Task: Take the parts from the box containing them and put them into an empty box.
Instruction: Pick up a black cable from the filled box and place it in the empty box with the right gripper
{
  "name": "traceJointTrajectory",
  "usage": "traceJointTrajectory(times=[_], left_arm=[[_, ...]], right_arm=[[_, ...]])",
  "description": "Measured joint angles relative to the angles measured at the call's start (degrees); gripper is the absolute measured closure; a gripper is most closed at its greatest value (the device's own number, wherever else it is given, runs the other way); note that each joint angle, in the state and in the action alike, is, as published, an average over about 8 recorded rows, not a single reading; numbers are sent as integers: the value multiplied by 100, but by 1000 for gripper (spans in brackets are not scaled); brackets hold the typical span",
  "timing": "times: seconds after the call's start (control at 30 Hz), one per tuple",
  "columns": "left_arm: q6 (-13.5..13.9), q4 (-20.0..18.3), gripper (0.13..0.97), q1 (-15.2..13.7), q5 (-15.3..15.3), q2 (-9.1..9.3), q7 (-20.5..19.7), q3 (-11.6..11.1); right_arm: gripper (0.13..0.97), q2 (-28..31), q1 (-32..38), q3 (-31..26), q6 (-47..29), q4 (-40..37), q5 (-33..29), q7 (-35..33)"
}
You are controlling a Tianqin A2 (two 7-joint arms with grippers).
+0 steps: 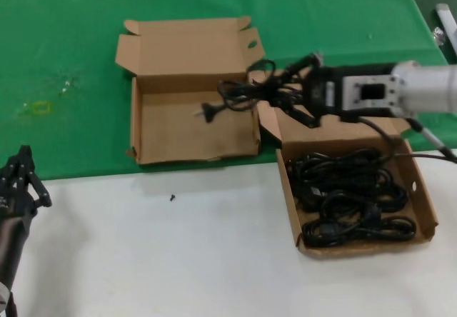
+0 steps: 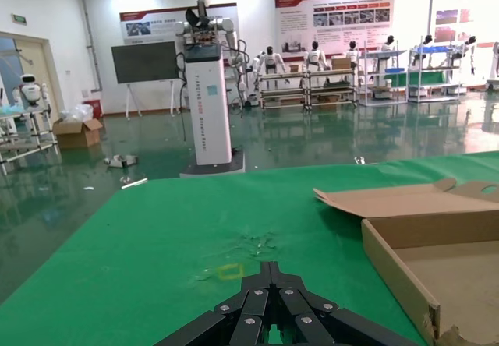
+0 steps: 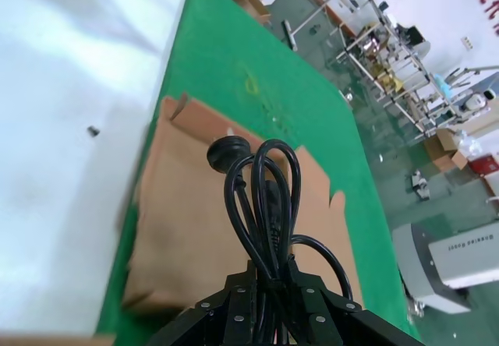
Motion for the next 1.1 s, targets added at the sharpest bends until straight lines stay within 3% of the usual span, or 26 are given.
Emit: traceJointTrajectory(times=[0.5, 1.1], left_arm=[[0, 0, 955, 0, 0, 0, 0, 0], [0, 0, 955, 0, 0, 0, 0, 0]], right_arm=[[883, -1427, 651, -335, 504, -1535, -167, -623], [877, -2617, 1503, 220, 980, -4516, 302, -2921]])
